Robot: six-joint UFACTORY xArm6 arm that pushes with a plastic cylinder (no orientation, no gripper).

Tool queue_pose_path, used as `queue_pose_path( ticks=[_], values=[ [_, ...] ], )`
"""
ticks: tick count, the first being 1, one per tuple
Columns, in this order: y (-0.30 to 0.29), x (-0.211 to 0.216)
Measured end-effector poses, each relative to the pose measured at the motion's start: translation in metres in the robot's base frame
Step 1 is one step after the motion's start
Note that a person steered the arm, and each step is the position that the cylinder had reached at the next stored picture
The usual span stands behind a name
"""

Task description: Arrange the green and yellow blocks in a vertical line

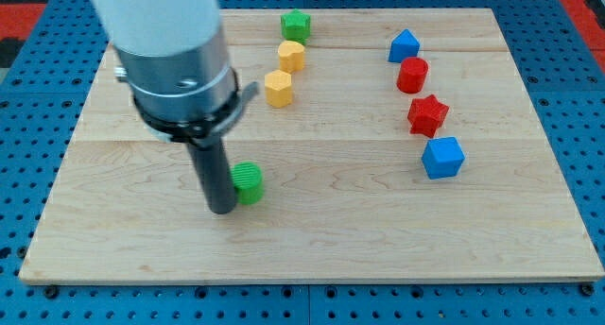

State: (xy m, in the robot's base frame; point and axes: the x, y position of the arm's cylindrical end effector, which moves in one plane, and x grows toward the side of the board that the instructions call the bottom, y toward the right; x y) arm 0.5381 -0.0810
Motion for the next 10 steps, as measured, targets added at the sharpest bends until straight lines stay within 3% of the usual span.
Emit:
queue_pose_path(
  ticks=[4,5,6,8,10],
  values=[
    [0.053,-0.077],
    [0.045,-0.069],
    [-0.015,-0.115],
    [-0.001,-0.175],
    [0.038,-0.196]
  ],
)
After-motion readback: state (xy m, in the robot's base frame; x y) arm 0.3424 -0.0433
